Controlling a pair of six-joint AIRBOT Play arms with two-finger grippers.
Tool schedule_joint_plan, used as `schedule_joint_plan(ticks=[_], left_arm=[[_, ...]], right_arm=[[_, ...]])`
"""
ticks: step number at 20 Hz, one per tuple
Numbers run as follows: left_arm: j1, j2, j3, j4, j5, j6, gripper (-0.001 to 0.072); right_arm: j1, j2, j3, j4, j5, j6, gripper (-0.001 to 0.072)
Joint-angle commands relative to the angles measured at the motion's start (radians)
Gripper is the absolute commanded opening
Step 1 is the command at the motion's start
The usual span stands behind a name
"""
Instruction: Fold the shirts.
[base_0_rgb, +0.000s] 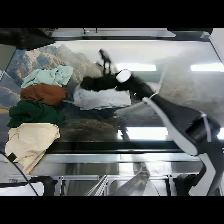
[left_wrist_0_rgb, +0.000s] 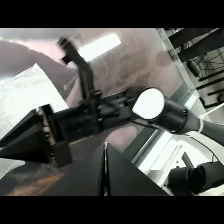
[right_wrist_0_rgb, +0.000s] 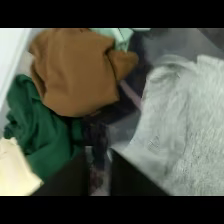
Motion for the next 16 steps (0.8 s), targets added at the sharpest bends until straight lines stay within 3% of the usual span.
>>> schedule_joint_plan(ticks=[1, 3, 6, 10, 11, 13, 16], left_arm=[[0.058, 0.091, -0.127, -0.001, -0.029, 0.081, 0.0008], [0.074, 0.121, -0.215, -0.002, 0.019, 0.091, 0.0008], [0.075, 0.144, -0.309, -0.008, 0.069, 0.101, 0.0008], [0.062, 0.192, -0.405, -0.010, 0.069, 0.136, 0.0008], [0.062, 0.208, -0.429, -0.010, 0.071, 0.142, 0.0008], [0.062, 0.229, -0.459, -0.010, 0.073, 0.143, 0.0008], [0.062, 0.252, -0.490, -0.010, 0.100, 0.142, 0.0008]], right_arm=[[0.005, -0.033, 0.002, 0.008, -0.020, 0.017, 0.0062], [-0.075, 0.027, 0.002, 0.006, 0.080, 0.023, 0.0016], [-0.227, 0.134, 0.000, -0.067, 0.264, 0.050, 0.0015], [-0.423, 0.220, -0.028, -0.383, 0.493, 0.228, 0.0016], [-0.458, 0.219, -0.041, -0.441, 0.525, 0.272, 0.0055], [-0.515, 0.185, -0.059, -0.468, 0.534, 0.304, 0.0716], [-0.539, 0.110, -0.059, -0.463, 0.516, 0.303, 0.0708]])
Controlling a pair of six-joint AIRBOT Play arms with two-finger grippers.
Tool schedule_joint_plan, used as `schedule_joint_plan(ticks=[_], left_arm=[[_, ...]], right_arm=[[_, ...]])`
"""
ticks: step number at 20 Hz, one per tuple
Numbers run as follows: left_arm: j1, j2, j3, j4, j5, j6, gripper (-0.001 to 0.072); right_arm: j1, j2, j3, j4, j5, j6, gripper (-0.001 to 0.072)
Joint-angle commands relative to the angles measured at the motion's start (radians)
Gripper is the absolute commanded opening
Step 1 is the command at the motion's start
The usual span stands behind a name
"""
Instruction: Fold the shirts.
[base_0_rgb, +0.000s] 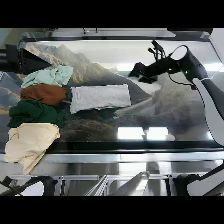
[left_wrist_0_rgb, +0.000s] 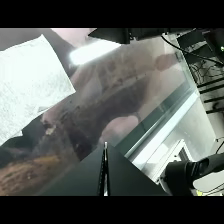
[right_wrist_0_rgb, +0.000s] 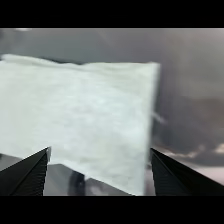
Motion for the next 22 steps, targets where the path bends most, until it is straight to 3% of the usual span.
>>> schedule_joint_plan(ticks=[1, 9, 15, 16, 17, 20, 22], left_arm=[[-0.001, 0.032, -0.048, 0.002, 0.034, 0.006, 0.0008], [-0.001, 0.034, -0.048, 0.003, 0.035, 0.018, 0.0008], [-0.001, 0.033, -0.048, 0.003, 0.034, 0.026, 0.0008], [-0.001, 0.033, -0.048, 0.003, 0.034, 0.026, 0.0008], [-0.001, 0.033, -0.048, 0.003, 0.034, 0.026, 0.0008], [-0.001, 0.033, -0.048, 0.003, 0.034, 0.026, 0.0008], [-0.001, 0.033, -0.048, 0.003, 0.034, 0.026, 0.0008]], right_arm=[[-0.044, -0.071, -0.008, -0.048, 0.028, 0.029, 0.0708], [0.014, -0.254, -0.007, 0.299, 0.001, -0.148, 0.0707], [0.099, -0.274, -0.006, 0.385, -0.006, -0.152, 0.0702], [0.105, -0.273, -0.006, 0.427, -0.005, -0.171, 0.0492], [0.107, -0.271, -0.006, 0.492, 0.003, -0.207, 0.0134], [0.102, -0.239, 0.002, 0.579, -0.017, -0.230, 0.0016], [0.073, -0.197, 0.002, 0.579, -0.064, -0.226, 0.0015]])
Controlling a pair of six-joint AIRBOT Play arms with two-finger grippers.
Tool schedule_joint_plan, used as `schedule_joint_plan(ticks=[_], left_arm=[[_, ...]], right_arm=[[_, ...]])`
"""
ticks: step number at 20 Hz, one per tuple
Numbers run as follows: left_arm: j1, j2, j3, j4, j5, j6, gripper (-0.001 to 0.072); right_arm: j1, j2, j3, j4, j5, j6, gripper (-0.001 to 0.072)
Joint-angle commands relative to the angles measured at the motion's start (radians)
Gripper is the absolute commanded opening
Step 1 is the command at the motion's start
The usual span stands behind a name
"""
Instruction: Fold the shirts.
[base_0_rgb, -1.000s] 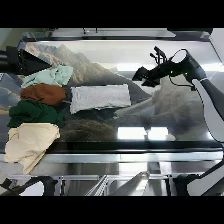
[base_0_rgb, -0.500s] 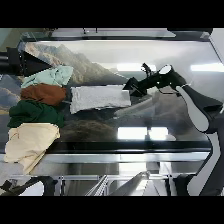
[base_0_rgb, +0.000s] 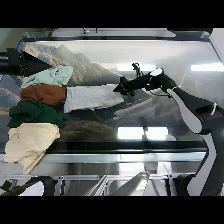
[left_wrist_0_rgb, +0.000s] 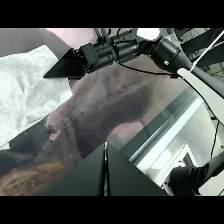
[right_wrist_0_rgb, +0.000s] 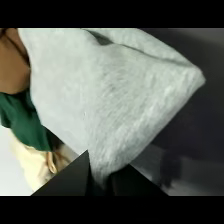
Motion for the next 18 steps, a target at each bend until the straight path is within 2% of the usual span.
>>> schedule_joint_plan(ticks=[1, 5, 9, 11, 14, 18], left_arm=[[0.000, 0.000, 0.000, 0.000, 0.000, 0.002, 0.0008], [0.000, 0.000, 0.000, 0.000, 0.000, 0.001, 0.0008], [0.000, 0.000, 0.000, 0.000, 0.000, 0.001, 0.0008], [0.000, 0.000, 0.000, 0.000, 0.000, 0.001, 0.0008], [0.000, 0.000, 0.000, 0.000, 0.000, 0.001, 0.0007], [0.000, 0.000, 0.000, 0.000, 0.000, 0.000, 0.0007]], right_arm=[[-0.051, 0.062, 0.005, 0.068, -0.074, -0.015, 0.0015], [-0.275, 0.114, 0.004, 0.069, -0.119, 0.035, 0.0014], [-0.562, 0.169, -0.008, 0.049, -0.004, 0.050, 0.0016], [-0.705, 0.241, -0.060, -0.041, 0.011, 0.094, 0.0016], [-0.915, 0.370, -0.179, -0.214, 0.010, 0.110, 0.0015], [-1.186, 0.527, -0.386, -0.372, -0.019, 0.108, 0.0015]])
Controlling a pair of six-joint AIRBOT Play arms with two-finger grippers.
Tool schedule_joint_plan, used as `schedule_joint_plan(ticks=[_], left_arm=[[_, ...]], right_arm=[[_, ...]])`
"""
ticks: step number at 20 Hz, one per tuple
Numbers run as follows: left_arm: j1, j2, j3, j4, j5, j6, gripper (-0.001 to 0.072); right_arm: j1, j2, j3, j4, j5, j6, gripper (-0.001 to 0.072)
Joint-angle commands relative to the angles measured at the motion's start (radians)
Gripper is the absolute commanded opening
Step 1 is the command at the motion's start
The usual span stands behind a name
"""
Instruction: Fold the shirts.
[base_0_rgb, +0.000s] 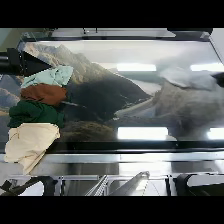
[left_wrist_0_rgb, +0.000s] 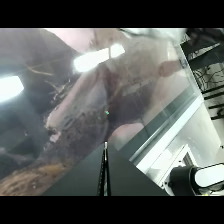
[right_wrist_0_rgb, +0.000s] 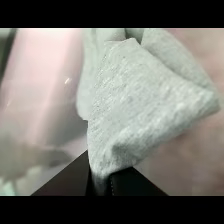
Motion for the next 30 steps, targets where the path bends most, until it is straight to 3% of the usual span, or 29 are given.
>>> schedule_joint_plan(ticks=[1, 4, 7, 13, 14, 15, 16, 18, 20, 22, 26, 29, 30], left_arm=[[-0.001, 0.000, 0.000, 0.000, 0.000, -0.003, 0.0008], [0.000, 0.000, 0.000, 0.000, 0.000, -0.011, 0.0008], [0.000, 0.000, 0.000, 0.000, 0.000, -0.011, 0.0007], [0.000, 0.000, 0.000, 0.000, 0.000, -0.011, 0.0008], [0.000, 0.000, 0.000, 0.000, 0.000, -0.011, 0.0008], [0.000, 0.000, 0.000, 0.000, 0.000, -0.011, 0.0008], [0.000, 0.000, 0.000, 0.000, 0.000, -0.011, 0.0008], [0.000, 0.000, 0.000, 0.000, 0.000, -0.011, 0.0008], [0.000, 0.000, 0.000, -0.002, -0.006, -0.012, 0.0008], [-0.001, 0.001, 0.000, -0.002, -0.030, -0.026, 0.0008], [0.000, 0.001, 0.000, -0.002, -0.084, -0.030, 0.0008], [0.000, 0.001, 0.000, -0.002, -0.067, -0.029, 0.0008], [0.000, 0.001, 0.000, -0.003, -0.052, -0.029, 0.0008]], right_arm=[[-0.239, 0.134, -0.187, -0.174, -0.023, 0.006, 0.0015], [-0.377, 0.214, -0.378, -0.264, -0.060, -0.023, 0.0015], [-0.445, 0.260, -0.538, -0.261, -0.111, -0.056, 0.0015], [-0.443, 0.260, -0.587, -0.260, -0.110, -0.062, 0.0026], [-0.445, 0.260, -0.587, -0.260, -0.084, -0.062, 0.0093], [-0.445, 0.260, -0.587, -0.260, -0.055, -0.062, 0.0315], [-0.445, 0.260, -0.587, -0.260, -0.021, -0.057, 0.0414], [-0.445, 0.260, -0.587, -0.262, 0.045, -0.056, 0.0409], [-0.445, 0.267, -0.585, -0.272, 0.104, -0.034, 0.0337], [-0.445, 0.285, -0.549, -0.301, 0.177, -0.027, 0.0339], [-0.445, 0.356, -0.443, -0.673, 0.332, 0.159, 0.0339], [-0.441, 0.436, -0.438, -0.612, 0.290, 0.168, 0.0327], [-0.434, 0.461, -0.438, -0.517, 0.272, 0.132, 0.0119]])
